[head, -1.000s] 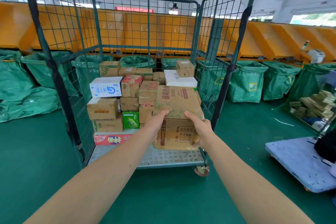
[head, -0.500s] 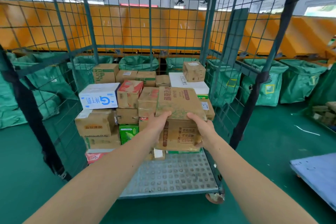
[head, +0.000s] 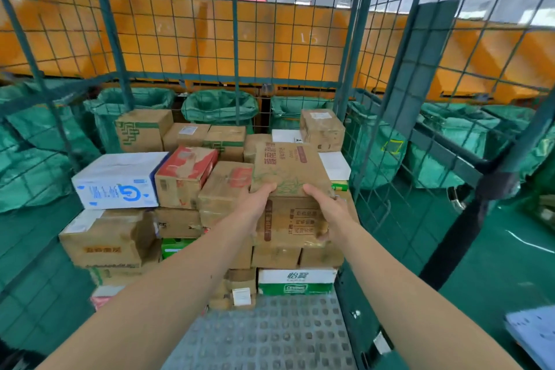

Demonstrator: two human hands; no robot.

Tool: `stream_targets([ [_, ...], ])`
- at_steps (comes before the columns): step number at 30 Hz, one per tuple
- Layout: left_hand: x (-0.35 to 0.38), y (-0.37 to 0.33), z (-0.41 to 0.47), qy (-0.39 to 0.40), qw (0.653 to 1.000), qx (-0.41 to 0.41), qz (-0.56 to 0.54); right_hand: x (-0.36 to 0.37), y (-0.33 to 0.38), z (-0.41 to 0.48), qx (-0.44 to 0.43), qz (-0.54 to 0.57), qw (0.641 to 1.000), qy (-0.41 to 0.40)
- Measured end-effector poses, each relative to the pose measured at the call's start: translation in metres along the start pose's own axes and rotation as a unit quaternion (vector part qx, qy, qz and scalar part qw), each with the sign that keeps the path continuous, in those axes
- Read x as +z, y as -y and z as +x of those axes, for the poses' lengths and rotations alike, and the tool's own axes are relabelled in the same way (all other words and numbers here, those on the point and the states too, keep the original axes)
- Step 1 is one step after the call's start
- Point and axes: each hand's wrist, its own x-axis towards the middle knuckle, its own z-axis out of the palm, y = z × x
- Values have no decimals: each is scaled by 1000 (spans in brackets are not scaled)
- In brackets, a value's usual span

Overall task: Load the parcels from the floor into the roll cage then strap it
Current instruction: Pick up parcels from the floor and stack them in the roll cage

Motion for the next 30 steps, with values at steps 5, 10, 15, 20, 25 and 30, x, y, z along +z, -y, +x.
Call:
stream_targets([
  [5, 30, -26, 83, 8, 1000, -1, -20, 11, 25, 89, 3, 5, 1000, -9],
  [10, 50, -67, 185, 10, 1000, 5, -15, 37, 61, 182, 3, 7, 1000, -8],
  [15, 70, -112, 282, 15, 1000, -5, -7, 65, 97, 277, -6, 12, 999, -31],
  [20, 91, -129, 354, 21, 999, -13, -23, 77, 110, 352, 13, 6, 999, -33],
  [25, 110, -134, 417, 23, 999, -36, -3, 79, 120, 416, 52, -13, 998, -31],
  [30, 135, -142, 471, 39, 999, -22, 21, 75, 131, 475, 27, -77, 996, -21],
])
